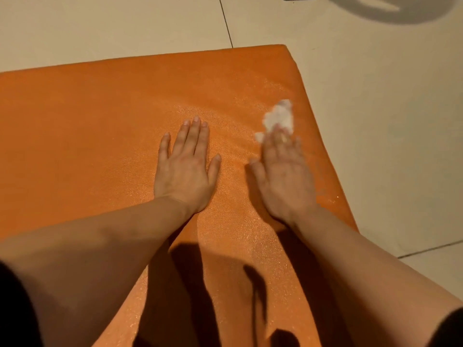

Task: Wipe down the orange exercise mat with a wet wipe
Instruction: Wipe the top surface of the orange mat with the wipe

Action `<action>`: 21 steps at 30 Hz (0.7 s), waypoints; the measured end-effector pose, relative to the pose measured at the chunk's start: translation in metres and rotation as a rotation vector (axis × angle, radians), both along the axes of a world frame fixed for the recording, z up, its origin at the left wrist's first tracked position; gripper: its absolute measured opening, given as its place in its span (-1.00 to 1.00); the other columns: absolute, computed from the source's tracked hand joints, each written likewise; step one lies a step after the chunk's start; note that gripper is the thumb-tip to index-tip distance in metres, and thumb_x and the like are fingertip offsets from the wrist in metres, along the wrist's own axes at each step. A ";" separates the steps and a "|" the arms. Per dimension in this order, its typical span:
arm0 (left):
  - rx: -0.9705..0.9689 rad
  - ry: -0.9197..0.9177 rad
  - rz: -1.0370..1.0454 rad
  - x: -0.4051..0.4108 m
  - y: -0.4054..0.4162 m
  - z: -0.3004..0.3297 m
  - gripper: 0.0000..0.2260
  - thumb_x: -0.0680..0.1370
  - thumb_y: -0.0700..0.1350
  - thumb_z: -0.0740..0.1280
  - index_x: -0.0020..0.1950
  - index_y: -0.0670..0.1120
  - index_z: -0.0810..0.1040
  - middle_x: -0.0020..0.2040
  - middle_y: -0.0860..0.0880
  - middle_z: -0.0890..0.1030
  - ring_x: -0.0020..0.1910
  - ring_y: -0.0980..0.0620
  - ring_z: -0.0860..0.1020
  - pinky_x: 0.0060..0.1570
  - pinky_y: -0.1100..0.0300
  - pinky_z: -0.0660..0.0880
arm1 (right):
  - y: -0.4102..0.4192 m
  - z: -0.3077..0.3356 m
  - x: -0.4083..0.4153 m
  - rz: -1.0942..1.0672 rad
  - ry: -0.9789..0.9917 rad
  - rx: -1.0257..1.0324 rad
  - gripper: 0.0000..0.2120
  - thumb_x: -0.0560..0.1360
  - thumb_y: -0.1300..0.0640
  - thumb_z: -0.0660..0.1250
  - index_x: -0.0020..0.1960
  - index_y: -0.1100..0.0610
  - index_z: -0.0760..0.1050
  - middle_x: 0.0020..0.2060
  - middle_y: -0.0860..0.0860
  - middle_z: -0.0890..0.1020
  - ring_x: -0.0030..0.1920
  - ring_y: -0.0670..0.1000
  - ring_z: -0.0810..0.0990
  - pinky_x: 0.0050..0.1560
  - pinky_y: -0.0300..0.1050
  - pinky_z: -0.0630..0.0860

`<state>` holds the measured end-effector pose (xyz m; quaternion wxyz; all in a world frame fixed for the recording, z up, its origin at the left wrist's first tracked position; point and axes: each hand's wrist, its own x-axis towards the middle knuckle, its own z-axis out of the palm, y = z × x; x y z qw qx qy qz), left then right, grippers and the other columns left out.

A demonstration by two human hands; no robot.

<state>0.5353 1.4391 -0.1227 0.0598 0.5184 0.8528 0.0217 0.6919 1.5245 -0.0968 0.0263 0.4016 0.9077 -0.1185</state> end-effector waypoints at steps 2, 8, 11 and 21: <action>-0.021 -0.003 -0.003 0.001 0.000 0.001 -0.42 0.61 0.16 -0.21 0.59 -0.05 -0.15 0.59 -0.02 -0.14 0.56 0.04 -0.18 0.51 -0.06 -0.16 | -0.021 -0.001 -0.006 0.204 0.012 -0.036 -0.28 0.56 -0.19 -0.31 0.58 0.22 -0.06 0.56 0.18 -0.07 0.57 0.10 -0.15 0.53 -0.03 -0.26; -0.094 -0.028 -0.003 0.001 0.001 0.007 -0.45 0.65 0.13 -0.18 0.59 -0.06 -0.19 0.59 -0.05 -0.17 0.56 0.00 -0.19 0.51 -0.10 -0.17 | 0.015 0.001 0.030 0.133 -0.069 0.049 -0.39 0.65 -0.15 -0.19 0.59 0.17 -0.06 0.57 0.11 -0.07 0.57 0.04 -0.11 0.52 -0.06 -0.27; -0.108 -0.113 -0.003 0.012 -0.006 0.020 -0.49 0.68 0.06 -0.07 0.59 -0.04 -0.12 0.59 -0.07 -0.14 0.56 -0.02 -0.16 0.49 -0.14 -0.15 | 0.002 0.002 0.030 -0.065 -0.090 0.033 -0.37 0.66 -0.15 -0.17 0.58 0.23 -0.06 0.57 0.16 -0.08 0.57 0.08 -0.14 0.53 -0.03 -0.26; -0.032 -0.259 -0.064 0.097 -0.102 0.040 -0.43 0.64 0.06 0.11 0.59 -0.08 -0.02 0.59 -0.03 -0.09 0.56 0.06 -0.16 0.48 0.04 -0.28 | -0.035 0.007 0.076 0.047 -0.086 0.008 -0.37 0.64 -0.16 -0.21 0.58 0.19 -0.05 0.57 0.13 -0.05 0.57 0.05 -0.10 0.53 -0.06 -0.24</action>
